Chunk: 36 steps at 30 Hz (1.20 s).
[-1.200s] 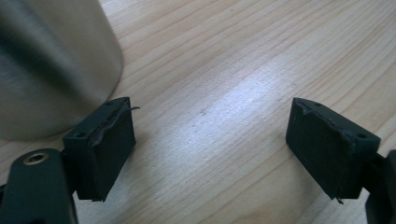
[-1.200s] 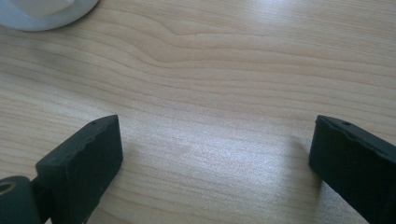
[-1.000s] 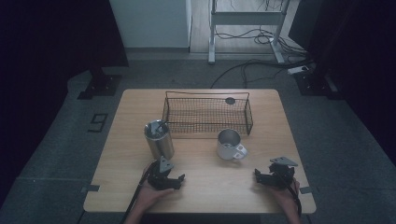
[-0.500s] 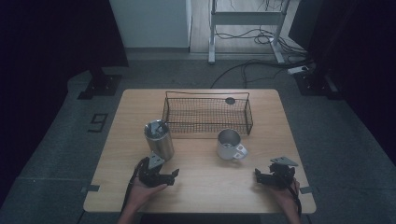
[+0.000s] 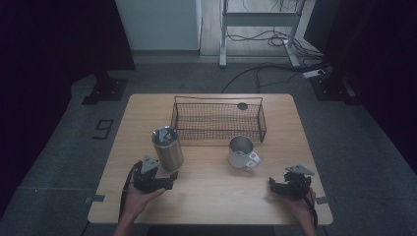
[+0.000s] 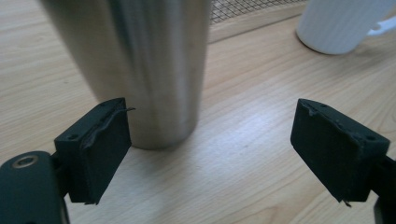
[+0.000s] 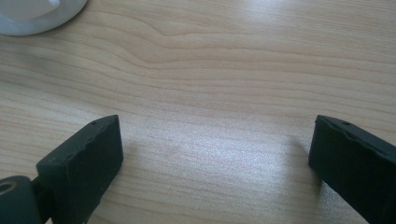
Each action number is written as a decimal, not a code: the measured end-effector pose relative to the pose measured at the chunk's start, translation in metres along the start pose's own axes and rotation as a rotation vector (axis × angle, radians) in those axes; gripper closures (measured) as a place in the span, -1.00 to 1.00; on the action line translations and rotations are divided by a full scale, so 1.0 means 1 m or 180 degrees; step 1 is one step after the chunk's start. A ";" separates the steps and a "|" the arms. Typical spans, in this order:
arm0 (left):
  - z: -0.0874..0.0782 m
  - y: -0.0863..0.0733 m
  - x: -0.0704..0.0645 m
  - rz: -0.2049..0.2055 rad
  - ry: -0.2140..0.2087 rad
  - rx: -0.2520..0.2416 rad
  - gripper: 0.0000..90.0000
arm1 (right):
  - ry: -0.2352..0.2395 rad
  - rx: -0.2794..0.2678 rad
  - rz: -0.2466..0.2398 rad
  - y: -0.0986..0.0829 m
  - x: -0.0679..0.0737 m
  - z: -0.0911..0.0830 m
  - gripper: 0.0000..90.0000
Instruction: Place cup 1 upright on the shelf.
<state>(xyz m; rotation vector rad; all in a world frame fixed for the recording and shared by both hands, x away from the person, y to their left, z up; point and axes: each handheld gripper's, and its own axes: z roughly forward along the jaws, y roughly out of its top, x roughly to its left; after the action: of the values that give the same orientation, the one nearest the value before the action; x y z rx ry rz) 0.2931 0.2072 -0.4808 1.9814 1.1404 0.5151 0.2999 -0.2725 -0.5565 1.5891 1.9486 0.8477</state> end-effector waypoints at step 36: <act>0.017 0.023 0.038 -0.0250 0.0042 -0.0052 -0.94 | -0.0019 -0.0001 0.0016 0.000 -0.001 0.000 -0.94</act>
<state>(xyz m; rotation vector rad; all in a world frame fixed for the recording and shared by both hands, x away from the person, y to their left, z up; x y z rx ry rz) 0.3363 0.2257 -0.4742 1.9135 1.2134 0.4957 0.3001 -0.2734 -0.5565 1.5952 1.9409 0.8445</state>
